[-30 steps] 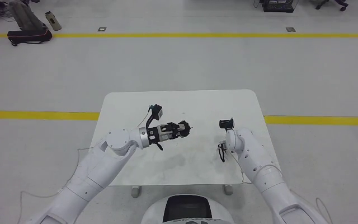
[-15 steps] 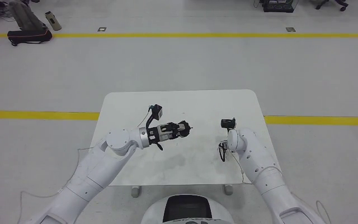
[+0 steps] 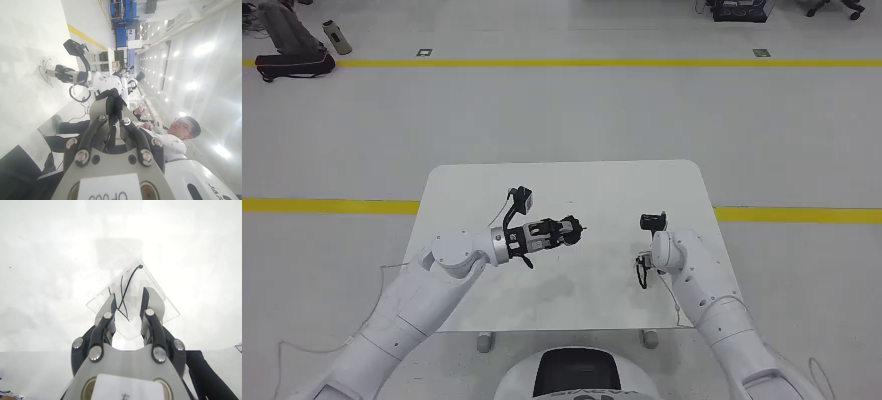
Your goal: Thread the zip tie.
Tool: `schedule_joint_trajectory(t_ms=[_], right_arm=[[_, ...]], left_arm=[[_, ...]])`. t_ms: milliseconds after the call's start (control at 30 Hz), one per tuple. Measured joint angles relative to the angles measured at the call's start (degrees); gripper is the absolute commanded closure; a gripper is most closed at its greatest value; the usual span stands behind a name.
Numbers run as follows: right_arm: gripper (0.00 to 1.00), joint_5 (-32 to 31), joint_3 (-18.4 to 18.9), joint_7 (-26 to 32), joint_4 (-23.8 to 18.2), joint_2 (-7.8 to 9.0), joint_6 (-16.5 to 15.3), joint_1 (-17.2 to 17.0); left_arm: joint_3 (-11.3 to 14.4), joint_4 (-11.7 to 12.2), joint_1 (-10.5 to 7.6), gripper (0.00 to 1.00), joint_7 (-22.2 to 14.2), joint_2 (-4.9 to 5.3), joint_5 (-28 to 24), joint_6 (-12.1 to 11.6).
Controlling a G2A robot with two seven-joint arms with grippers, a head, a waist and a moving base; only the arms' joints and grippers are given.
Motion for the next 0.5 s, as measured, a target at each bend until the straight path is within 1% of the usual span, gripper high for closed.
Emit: schedule_joint_trajectory(t_ms=[500], right_arm=[[0.78,0.11,-1.09,-0.67,3.78,-0.75,-0.01,1.79]], left_arm=[[0.0,0.0,0.0,1.0,0.0,0.0,0.0,0.0]])
